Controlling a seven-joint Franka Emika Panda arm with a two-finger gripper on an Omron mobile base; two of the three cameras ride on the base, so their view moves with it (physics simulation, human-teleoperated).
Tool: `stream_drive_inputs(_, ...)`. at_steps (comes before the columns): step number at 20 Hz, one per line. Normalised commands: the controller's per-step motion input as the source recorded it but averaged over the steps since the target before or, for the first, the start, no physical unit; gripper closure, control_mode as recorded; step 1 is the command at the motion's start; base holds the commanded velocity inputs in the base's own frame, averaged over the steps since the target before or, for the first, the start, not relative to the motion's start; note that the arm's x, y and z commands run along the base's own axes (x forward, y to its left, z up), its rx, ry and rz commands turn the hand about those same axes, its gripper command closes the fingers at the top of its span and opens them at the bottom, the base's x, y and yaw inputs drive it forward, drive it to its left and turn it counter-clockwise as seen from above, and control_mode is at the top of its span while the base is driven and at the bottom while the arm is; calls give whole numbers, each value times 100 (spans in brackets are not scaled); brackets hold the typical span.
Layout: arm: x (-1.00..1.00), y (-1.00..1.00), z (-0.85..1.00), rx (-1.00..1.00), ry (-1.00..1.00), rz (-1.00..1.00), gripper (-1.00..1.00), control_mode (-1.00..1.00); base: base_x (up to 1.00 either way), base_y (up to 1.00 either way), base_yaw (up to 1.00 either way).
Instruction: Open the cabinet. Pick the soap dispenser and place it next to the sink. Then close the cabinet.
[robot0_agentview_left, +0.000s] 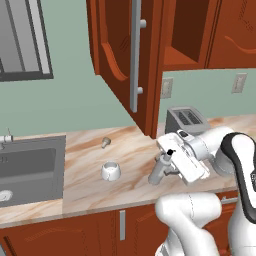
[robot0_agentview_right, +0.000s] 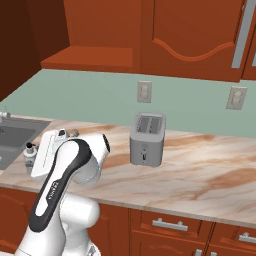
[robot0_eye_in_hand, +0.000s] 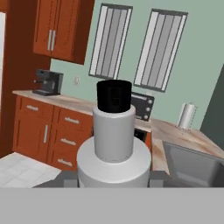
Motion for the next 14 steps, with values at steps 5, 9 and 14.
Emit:
stream_drive_inputs(5,15,23,-16,10,0,-8,100,-100,0,0,0)
stream_drive_inputs(9,8,29,-19,1,0,-6,100,-100,0,0,0)
stream_drive_inputs(14,1,34,-23,2,0,-6,100,-100,0,0,0)
